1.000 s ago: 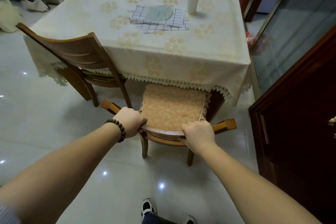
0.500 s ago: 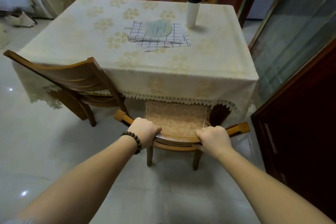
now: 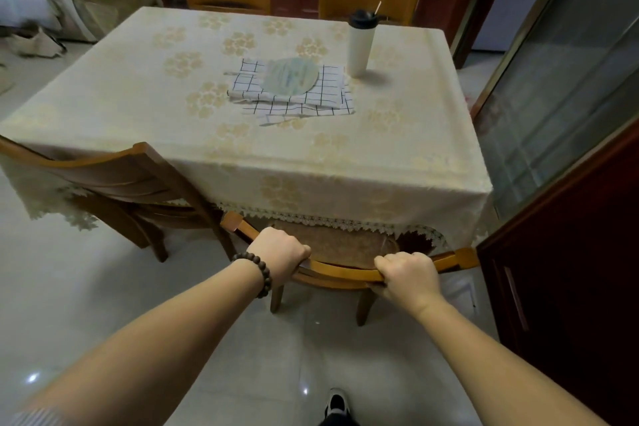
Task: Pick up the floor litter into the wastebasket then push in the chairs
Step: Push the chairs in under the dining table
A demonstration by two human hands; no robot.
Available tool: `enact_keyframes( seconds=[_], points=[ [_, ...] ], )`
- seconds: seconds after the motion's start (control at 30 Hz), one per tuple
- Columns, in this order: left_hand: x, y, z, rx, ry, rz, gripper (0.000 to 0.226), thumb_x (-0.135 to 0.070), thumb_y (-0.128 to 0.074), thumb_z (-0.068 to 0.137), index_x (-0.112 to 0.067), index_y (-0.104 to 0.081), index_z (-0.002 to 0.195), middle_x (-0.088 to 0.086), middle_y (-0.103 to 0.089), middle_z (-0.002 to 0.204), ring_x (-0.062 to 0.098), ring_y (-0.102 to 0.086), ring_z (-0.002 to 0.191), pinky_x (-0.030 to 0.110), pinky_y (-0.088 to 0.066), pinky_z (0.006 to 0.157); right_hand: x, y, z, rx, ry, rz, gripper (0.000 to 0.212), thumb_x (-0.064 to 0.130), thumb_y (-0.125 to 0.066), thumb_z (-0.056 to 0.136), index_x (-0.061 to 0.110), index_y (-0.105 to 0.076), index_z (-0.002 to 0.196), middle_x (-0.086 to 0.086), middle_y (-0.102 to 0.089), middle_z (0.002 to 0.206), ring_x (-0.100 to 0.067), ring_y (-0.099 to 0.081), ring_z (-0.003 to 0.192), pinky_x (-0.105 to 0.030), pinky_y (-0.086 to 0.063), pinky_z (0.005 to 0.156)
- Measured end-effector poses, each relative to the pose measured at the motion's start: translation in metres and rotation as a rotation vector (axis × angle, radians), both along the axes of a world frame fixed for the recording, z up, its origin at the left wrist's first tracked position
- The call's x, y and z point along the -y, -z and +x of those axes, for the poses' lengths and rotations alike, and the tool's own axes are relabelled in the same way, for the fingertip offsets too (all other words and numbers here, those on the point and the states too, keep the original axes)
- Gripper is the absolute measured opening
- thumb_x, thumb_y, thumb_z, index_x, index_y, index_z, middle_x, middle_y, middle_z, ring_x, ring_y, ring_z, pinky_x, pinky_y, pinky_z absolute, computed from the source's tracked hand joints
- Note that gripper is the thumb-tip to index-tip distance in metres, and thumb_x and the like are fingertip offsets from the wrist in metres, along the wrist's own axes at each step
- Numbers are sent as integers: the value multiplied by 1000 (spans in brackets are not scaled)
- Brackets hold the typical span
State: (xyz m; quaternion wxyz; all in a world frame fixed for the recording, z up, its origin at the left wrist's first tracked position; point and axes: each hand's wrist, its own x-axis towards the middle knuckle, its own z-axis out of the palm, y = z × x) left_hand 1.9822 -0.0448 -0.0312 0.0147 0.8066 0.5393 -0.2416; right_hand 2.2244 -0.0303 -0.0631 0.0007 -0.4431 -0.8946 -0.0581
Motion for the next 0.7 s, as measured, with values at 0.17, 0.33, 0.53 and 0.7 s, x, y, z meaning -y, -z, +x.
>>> enact_keyframes(
  seconds=[0.17,0.33,0.53,0.7],
  points=[
    [-41,6,-2,10,-36,-9,13,-19,-47,95,-20,-52,107,2,-63,90,24,-61,79,33,-43,61,-44,-1,-3,25,-18,-13,39,45,-85,52,22,-55,59,3,-56,51,-18,-55,45,-25,-34,43],
    [-61,19,-14,52,-75,11,11,-25,-44,96,-23,-51,105,0,-62,90,22,-61,78,33,-42,60,-75,-3,-13,49,-65,-41,35,46,-83,59,22,-57,62,4,-59,54,-19,-57,48,-25,-34,45],
    [-77,21,-27,75,-59,29,13,-27,-46,96,-24,-53,106,-1,-61,90,20,-60,77,32,-37,58,-89,-7,-23,23,-81,-126,25,43,-52,90,20,-59,95,-1,-67,92,-25,-62,84,-31,-42,66],
    [-95,18,-45,106,-45,27,11,-27,-50,94,-23,-51,104,-2,-59,90,19,-58,80,32,-44,61,-102,-11,-41,43,-62,-167,25,43,-49,92,21,-57,100,0,-65,96,-23,-61,85,-31,-43,67]
  ],
)
